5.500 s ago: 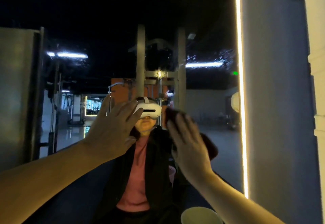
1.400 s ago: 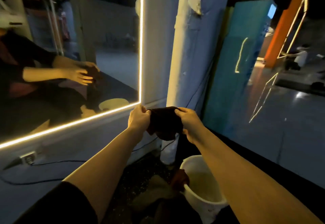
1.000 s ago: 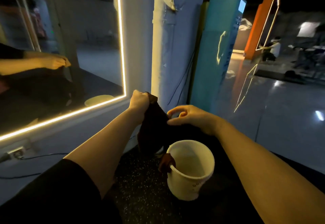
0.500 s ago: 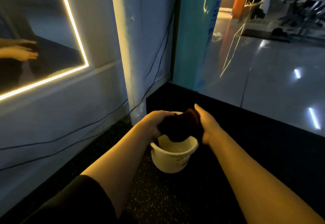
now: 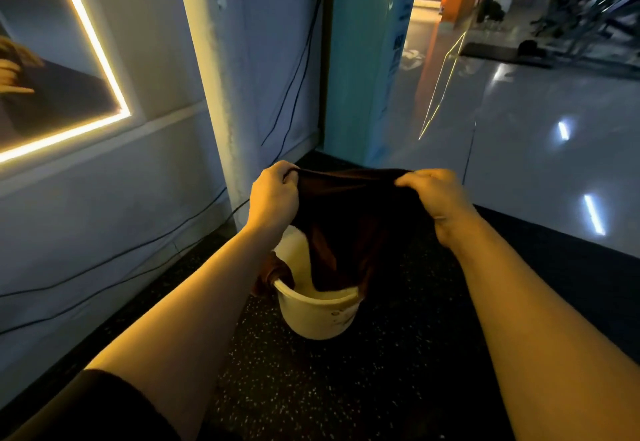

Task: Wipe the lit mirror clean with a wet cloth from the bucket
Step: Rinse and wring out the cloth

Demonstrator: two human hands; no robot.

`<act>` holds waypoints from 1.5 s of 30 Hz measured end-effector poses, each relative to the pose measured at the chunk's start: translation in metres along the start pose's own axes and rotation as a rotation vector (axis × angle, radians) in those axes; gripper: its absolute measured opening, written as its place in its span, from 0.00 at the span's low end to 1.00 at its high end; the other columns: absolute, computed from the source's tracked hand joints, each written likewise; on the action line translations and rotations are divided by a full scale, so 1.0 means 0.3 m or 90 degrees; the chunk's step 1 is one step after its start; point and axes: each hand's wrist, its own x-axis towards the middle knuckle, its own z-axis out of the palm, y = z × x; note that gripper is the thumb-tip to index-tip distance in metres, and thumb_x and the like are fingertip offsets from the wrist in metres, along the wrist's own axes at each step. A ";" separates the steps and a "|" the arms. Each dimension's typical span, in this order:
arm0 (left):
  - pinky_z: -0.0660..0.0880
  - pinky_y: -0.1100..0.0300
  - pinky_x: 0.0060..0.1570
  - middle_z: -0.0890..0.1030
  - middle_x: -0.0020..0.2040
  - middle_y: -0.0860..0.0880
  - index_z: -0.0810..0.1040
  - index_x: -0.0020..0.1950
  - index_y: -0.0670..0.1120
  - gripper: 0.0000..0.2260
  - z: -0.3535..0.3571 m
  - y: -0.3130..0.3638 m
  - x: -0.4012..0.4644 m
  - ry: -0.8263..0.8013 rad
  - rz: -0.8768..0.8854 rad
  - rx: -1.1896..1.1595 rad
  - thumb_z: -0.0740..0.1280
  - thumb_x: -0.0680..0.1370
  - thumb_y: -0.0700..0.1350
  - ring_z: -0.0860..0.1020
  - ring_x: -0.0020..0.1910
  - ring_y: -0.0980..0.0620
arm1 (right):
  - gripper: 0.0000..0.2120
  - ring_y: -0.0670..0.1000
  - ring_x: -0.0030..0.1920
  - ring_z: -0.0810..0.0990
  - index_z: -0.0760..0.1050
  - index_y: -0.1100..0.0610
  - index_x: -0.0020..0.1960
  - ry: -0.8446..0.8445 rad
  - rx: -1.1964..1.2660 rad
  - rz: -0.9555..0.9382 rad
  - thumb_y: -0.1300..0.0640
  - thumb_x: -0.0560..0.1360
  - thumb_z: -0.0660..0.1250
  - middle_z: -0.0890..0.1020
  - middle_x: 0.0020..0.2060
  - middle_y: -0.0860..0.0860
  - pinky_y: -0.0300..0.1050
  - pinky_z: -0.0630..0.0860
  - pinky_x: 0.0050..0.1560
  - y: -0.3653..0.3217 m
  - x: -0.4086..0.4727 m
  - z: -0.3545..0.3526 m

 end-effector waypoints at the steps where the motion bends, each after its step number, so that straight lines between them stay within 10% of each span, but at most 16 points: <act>1: 0.71 0.65 0.30 0.77 0.42 0.47 0.77 0.48 0.45 0.10 -0.005 0.022 0.000 -0.026 -0.016 -0.054 0.57 0.83 0.40 0.75 0.39 0.50 | 0.09 0.54 0.34 0.78 0.77 0.67 0.38 0.001 0.057 -0.002 0.62 0.74 0.69 0.78 0.33 0.57 0.46 0.73 0.38 -0.012 -0.010 -0.005; 5: 0.78 0.60 0.39 0.78 0.41 0.42 0.78 0.50 0.42 0.10 -0.051 0.111 -0.016 -0.173 -0.154 -0.470 0.57 0.83 0.41 0.79 0.39 0.47 | 0.08 0.53 0.37 0.83 0.80 0.61 0.44 -0.083 0.330 0.041 0.61 0.78 0.64 0.83 0.37 0.56 0.45 0.80 0.39 -0.074 -0.042 -0.035; 8: 0.80 0.55 0.47 0.84 0.49 0.42 0.84 0.52 0.43 0.29 -0.060 0.062 -0.048 -0.309 -0.305 -0.725 0.52 0.82 0.62 0.84 0.46 0.47 | 0.15 0.53 0.40 0.85 0.81 0.57 0.48 -0.091 0.460 0.150 0.49 0.82 0.60 0.86 0.39 0.55 0.46 0.81 0.40 -0.082 -0.040 -0.019; 13: 0.73 0.49 0.62 0.83 0.53 0.39 0.80 0.59 0.40 0.25 -0.020 0.023 -0.102 -0.508 -0.462 -0.580 0.64 0.75 0.60 0.83 0.53 0.42 | 0.26 0.61 0.43 0.81 0.79 0.63 0.49 -0.143 0.352 0.372 0.39 0.80 0.59 0.82 0.43 0.60 0.58 0.77 0.43 0.019 -0.055 -0.006; 19: 0.75 0.50 0.50 0.84 0.47 0.41 0.79 0.55 0.41 0.09 -0.070 0.029 -0.073 -0.372 -0.468 -0.576 0.61 0.81 0.42 0.81 0.49 0.45 | 0.10 0.61 0.49 0.83 0.83 0.61 0.48 -0.278 0.285 0.360 0.57 0.69 0.71 0.84 0.49 0.60 0.57 0.78 0.54 0.042 -0.077 -0.044; 25: 0.74 0.47 0.49 0.82 0.50 0.40 0.76 0.63 0.41 0.13 -0.107 -0.008 -0.050 -0.340 -0.535 -0.454 0.61 0.82 0.45 0.80 0.52 0.42 | 0.03 0.57 0.38 0.82 0.77 0.62 0.44 -0.135 0.100 0.321 0.68 0.74 0.69 0.81 0.42 0.59 0.49 0.78 0.35 0.039 -0.060 -0.063; 29: 0.75 0.48 0.47 0.83 0.47 0.41 0.75 0.62 0.41 0.11 -0.119 -0.010 -0.037 -0.327 -0.520 -0.437 0.60 0.83 0.44 0.80 0.49 0.43 | 0.38 0.61 0.53 0.80 0.60 0.49 0.76 -0.116 0.148 0.235 0.71 0.73 0.70 0.74 0.54 0.57 0.62 0.80 0.51 0.046 -0.039 -0.049; 32: 0.76 0.51 0.38 0.81 0.48 0.41 0.73 0.65 0.40 0.13 -0.134 -0.027 -0.032 -0.292 -0.492 -0.341 0.63 0.81 0.40 0.81 0.44 0.46 | 0.45 0.62 0.60 0.77 0.60 0.45 0.77 -0.132 -0.008 0.180 0.68 0.67 0.77 0.73 0.65 0.60 0.62 0.78 0.59 0.047 -0.018 -0.032; 35: 0.80 0.53 0.36 0.81 0.47 0.41 0.73 0.60 0.37 0.12 -0.144 -0.066 -0.037 -0.212 -0.449 -0.223 0.68 0.78 0.36 0.81 0.43 0.47 | 0.29 0.59 0.63 0.73 0.77 0.49 0.62 -0.120 -0.150 0.110 0.63 0.64 0.80 0.73 0.65 0.58 0.56 0.75 0.63 0.045 -0.026 -0.017; 40: 0.80 0.56 0.43 0.78 0.50 0.43 0.76 0.53 0.40 0.13 -0.202 -0.080 -0.038 -0.196 -0.309 -0.247 0.75 0.71 0.36 0.80 0.47 0.48 | 0.17 0.49 0.46 0.78 0.84 0.56 0.49 -0.251 -0.348 -0.023 0.67 0.62 0.80 0.81 0.46 0.53 0.37 0.72 0.40 0.004 -0.047 -0.005; 45: 0.77 0.64 0.45 0.80 0.47 0.48 0.84 0.44 0.47 0.06 -0.222 -0.073 -0.072 -0.184 -0.035 0.168 0.73 0.73 0.36 0.77 0.48 0.53 | 0.09 0.45 0.34 0.76 0.86 0.58 0.47 -0.172 -0.458 -0.163 0.68 0.70 0.73 0.80 0.33 0.48 0.36 0.68 0.34 -0.020 -0.041 0.026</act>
